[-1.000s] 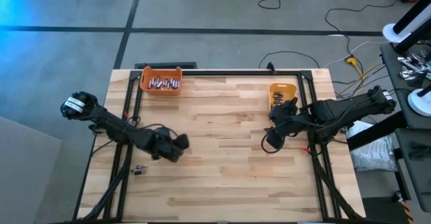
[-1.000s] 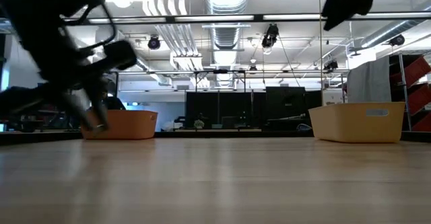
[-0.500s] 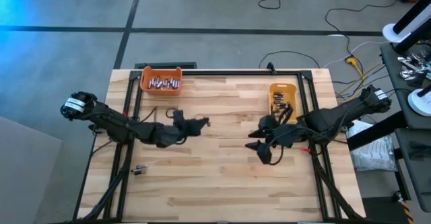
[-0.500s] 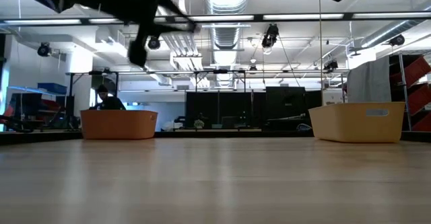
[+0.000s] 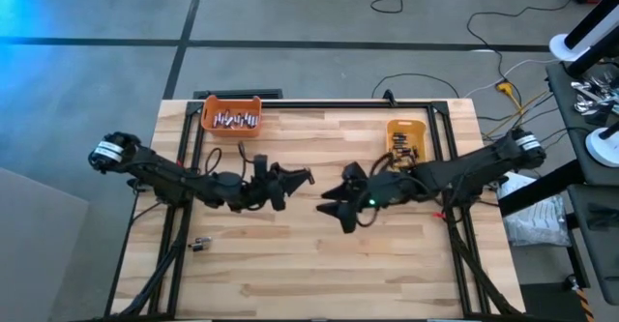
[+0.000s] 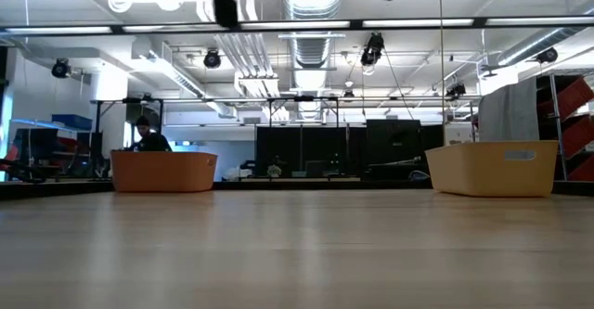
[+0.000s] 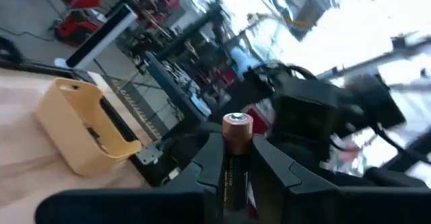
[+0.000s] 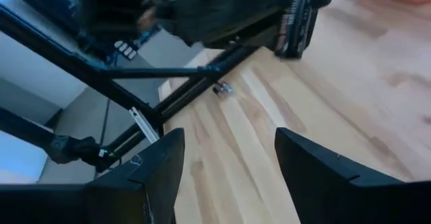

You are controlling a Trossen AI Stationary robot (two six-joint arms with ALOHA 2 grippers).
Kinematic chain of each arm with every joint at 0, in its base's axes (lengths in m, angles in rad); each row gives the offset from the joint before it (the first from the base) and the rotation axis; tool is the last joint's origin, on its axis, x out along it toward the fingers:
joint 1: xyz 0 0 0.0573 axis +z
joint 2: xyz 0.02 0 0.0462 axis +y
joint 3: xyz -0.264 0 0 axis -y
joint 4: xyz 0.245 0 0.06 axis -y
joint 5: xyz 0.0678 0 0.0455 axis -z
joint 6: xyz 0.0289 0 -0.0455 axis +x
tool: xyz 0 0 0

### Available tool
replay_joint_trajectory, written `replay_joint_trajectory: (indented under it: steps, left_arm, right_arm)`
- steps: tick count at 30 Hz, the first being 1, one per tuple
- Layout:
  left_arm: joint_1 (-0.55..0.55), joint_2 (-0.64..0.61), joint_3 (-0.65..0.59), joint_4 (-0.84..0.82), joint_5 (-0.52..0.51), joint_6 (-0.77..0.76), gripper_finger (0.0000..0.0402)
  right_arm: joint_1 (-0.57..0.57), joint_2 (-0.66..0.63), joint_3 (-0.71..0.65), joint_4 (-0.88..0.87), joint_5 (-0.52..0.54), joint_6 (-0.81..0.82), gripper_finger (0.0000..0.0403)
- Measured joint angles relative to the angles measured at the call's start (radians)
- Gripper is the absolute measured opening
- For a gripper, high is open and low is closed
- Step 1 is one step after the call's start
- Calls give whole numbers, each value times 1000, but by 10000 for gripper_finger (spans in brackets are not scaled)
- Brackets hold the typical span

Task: Sort batteries
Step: Put the black battery into the yellow bin

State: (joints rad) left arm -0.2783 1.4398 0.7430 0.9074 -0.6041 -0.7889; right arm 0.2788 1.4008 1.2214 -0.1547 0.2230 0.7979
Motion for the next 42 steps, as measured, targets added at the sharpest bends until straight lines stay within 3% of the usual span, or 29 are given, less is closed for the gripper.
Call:
replay_joint_trajectory:
  steps: [8,15,28,35,42]
  left_arm:
    - [2,40,149,-223,73,19,31]
    - [2,41,165,-219,94,17,31]
    - [2,48,162,-229,93,9,35]
    - [25,19,163,-357,48,-18,84]
    - [120,-89,162,-590,72,54,152]
  right_arm:
    - [-63,15,34,-27,-73,4,220]
    - [-91,-14,35,-26,-74,-50,199]
    - [-114,-27,33,-54,-105,-109,50]
    - [-178,-31,26,-90,-198,-164,45]
    - [-343,-137,21,-360,-201,-259,53]
